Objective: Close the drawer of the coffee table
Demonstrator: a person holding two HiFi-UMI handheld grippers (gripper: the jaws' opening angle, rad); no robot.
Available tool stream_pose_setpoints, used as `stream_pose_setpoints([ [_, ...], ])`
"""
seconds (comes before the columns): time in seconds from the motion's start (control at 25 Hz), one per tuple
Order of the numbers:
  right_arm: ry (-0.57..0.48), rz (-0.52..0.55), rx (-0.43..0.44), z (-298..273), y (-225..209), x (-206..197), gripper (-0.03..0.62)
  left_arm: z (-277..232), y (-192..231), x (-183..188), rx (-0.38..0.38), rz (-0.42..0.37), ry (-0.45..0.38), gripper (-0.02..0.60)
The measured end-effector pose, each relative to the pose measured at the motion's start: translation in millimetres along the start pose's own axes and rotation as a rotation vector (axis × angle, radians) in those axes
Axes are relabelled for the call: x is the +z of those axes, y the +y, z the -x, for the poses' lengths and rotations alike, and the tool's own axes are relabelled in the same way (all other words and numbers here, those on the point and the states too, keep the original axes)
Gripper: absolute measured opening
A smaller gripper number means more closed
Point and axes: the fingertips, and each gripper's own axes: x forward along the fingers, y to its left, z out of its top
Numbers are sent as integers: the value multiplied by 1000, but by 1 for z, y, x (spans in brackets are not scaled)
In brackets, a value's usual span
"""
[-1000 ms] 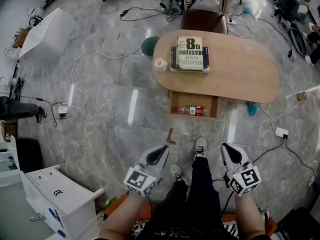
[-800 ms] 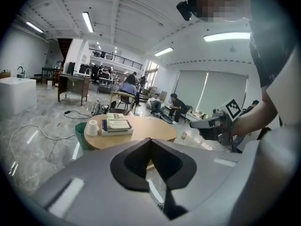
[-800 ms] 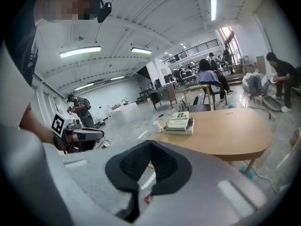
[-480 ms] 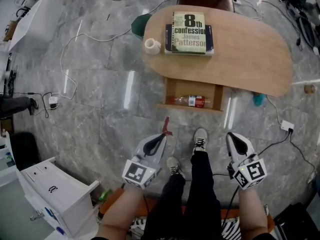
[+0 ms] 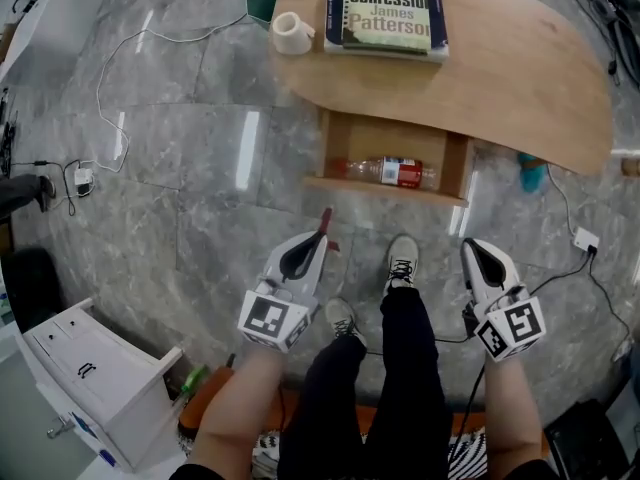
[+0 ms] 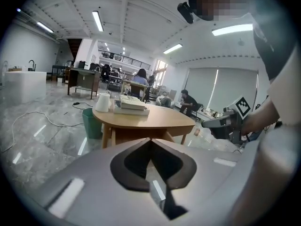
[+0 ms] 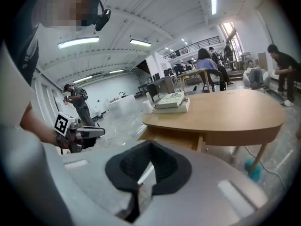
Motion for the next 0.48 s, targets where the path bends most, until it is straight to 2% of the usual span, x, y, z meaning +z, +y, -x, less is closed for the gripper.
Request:
stream_pose_setpoints([
  [0.48, -5, 24, -30, -54, -48, -99, 0, -49, 57, -97, 27, -30, -22, -2],
])
